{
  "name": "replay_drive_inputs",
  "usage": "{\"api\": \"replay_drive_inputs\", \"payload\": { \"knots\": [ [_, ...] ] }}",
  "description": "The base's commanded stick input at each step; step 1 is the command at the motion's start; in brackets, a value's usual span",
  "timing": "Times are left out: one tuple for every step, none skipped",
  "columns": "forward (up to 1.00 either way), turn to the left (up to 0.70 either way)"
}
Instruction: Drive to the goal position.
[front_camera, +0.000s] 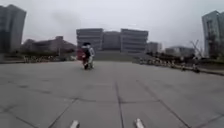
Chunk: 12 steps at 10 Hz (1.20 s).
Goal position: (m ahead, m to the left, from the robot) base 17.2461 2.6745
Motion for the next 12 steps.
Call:
{"api": "replay_drive_inputs", "payload": {
  "knots": [
    [1.0,-0.17],
    [1.0,-0.38],
    [1.0,-0.4],
    [1.0,-0.4],
    [1.0,-0.06],
    [1.0,0.0],
    [1.0,0.0],
    [1.0,0.0],
    [1.0,0.0],
    [1.0,0.0],
    [1.0,-0.02],
    [1.0,-0.08]
  ]
}}
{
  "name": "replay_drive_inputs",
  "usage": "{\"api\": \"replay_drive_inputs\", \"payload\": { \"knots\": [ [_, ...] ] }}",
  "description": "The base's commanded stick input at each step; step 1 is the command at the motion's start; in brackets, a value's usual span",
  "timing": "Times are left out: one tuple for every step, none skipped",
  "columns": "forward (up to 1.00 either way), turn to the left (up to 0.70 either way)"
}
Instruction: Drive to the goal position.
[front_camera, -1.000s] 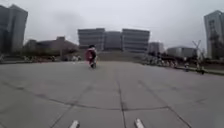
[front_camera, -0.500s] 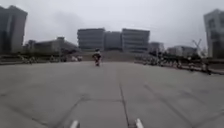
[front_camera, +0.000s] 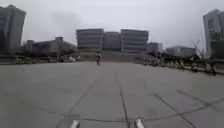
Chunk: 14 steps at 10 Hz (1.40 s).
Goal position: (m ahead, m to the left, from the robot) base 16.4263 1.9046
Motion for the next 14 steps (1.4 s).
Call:
{"api": "replay_drive_inputs", "payload": {
  "knots": [
    [1.0,-0.14],
    [1.0,-0.31],
    [1.0,-0.39],
    [1.0,-0.38],
    [1.0,-0.36],
    [1.0,-0.35],
    [1.0,-0.33],
    [1.0,-0.03],
    [1.0,-0.19],
    [1.0,-0.28],
    [1.0,-0.37],
    [1.0,0.0],
    [1.0,0.0],
    [1.0,0.0]
  ]
}}
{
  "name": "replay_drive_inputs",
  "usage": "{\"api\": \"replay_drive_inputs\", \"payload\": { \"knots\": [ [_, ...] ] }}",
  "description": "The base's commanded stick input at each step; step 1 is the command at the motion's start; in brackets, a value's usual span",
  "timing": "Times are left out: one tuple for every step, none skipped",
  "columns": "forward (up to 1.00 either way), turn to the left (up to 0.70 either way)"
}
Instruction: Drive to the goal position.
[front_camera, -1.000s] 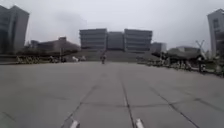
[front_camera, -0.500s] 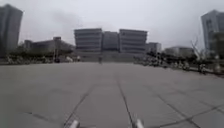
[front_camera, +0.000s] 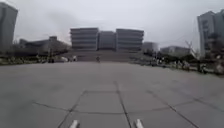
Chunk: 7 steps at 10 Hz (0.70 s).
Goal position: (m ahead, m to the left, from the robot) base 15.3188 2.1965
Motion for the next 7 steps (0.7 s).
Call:
{"api": "replay_drive_inputs", "payload": {
  "knots": [
    [1.0,0.0],
    [1.0,0.0],
    [1.0,0.0],
    [1.0,0.0],
    [1.0,0.0],
    [1.0,0.0],
    [1.0,0.0]
  ]
}}
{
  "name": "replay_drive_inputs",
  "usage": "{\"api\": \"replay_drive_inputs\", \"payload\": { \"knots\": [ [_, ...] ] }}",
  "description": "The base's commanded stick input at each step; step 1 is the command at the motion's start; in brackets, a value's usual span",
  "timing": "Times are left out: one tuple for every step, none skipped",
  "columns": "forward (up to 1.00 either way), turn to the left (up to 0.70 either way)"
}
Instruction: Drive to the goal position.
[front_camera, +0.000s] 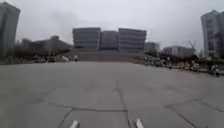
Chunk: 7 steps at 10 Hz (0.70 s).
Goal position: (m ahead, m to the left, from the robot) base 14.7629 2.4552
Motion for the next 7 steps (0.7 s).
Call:
{"api": "replay_drive_inputs", "payload": {
  "knots": [
    [1.0,0.0],
    [1.0,0.0],
    [1.0,-0.04],
    [1.0,-0.13],
    [1.0,-0.32],
    [1.0,-0.4],
    [1.0,0.0]
  ]
}}
